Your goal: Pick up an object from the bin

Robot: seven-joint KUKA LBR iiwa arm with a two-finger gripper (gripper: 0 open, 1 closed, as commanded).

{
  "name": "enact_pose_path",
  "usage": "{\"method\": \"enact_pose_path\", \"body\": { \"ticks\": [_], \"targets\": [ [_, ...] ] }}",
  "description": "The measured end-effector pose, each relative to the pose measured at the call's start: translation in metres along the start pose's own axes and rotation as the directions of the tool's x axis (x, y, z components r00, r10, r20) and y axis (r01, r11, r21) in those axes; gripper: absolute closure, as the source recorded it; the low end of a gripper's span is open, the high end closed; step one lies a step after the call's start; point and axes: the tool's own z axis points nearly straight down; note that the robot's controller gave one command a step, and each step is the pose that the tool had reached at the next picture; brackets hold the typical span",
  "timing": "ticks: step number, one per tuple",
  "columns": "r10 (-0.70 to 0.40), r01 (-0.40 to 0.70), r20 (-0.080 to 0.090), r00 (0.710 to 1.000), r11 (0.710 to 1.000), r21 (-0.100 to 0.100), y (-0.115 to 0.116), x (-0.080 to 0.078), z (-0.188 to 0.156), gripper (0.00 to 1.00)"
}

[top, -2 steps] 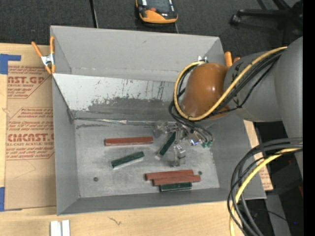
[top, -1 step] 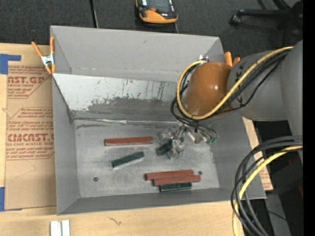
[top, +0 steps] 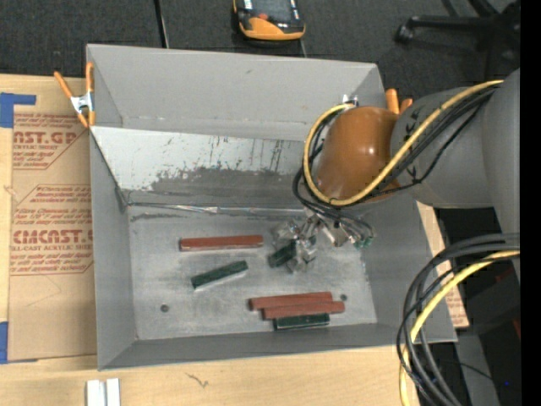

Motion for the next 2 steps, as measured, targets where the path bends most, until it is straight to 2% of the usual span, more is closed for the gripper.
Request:
{"method": "enact_pose_path", "body": {
  "ticks": [1, 2],
  "targets": [
    [0.000, 0.000, -0.004, 1.000, 1.000, -0.002, 0.001, 0.001, -0.003, 1.00],
    [-0.001, 0.000, -0.011, 1.000, 1.000, -0.005, 0.002, 0.003, -0.029, 1.00]
  ]
}}
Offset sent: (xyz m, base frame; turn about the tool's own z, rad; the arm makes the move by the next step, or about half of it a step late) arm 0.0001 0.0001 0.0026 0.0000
